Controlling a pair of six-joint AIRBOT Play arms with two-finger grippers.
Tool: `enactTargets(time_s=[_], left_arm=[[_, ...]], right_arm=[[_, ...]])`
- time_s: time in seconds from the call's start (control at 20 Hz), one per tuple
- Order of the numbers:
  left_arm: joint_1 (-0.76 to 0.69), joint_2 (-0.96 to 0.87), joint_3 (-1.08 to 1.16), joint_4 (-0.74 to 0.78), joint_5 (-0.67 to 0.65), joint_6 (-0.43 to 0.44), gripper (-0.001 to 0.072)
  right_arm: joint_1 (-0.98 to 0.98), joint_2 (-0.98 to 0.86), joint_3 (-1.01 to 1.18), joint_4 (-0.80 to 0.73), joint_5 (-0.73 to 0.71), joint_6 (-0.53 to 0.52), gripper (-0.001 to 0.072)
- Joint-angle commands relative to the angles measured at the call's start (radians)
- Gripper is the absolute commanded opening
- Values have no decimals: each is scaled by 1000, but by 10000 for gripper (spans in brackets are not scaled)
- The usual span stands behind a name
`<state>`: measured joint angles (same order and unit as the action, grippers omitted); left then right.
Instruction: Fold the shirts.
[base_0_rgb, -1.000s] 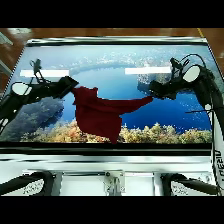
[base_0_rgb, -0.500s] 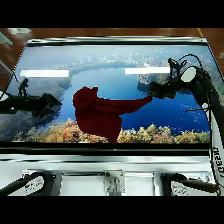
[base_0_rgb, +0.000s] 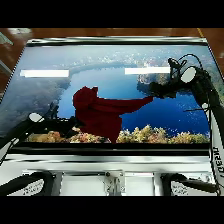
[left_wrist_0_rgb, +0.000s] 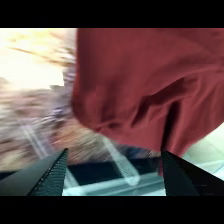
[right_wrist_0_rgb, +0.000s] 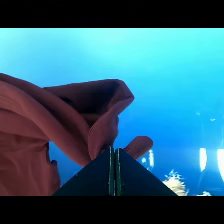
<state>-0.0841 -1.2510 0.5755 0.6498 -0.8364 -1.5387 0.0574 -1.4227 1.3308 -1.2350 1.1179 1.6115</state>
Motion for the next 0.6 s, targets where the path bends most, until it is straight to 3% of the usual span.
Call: enactTargets(time_s=[0.0,0.2,0.25,0.4,0.55], left_arm=[[-88,-72,-14,-117,136,2,704],[-96,-151,58,-121,156,-2,701],[-97,-167,84,-121,157,-6,666],[-97,-193,153,-127,140,7,35],[-97,-135,229,-126,59,122,35]], right_arm=[[0,-1,0,-2,-1,-1,57],[0,-1,0,-2,-4,-1,57],[0,-1,0,-2,-4,-1,57],[0,-1,0,-1,-4,0,57],[0,1,0,34,-6,8,57]])
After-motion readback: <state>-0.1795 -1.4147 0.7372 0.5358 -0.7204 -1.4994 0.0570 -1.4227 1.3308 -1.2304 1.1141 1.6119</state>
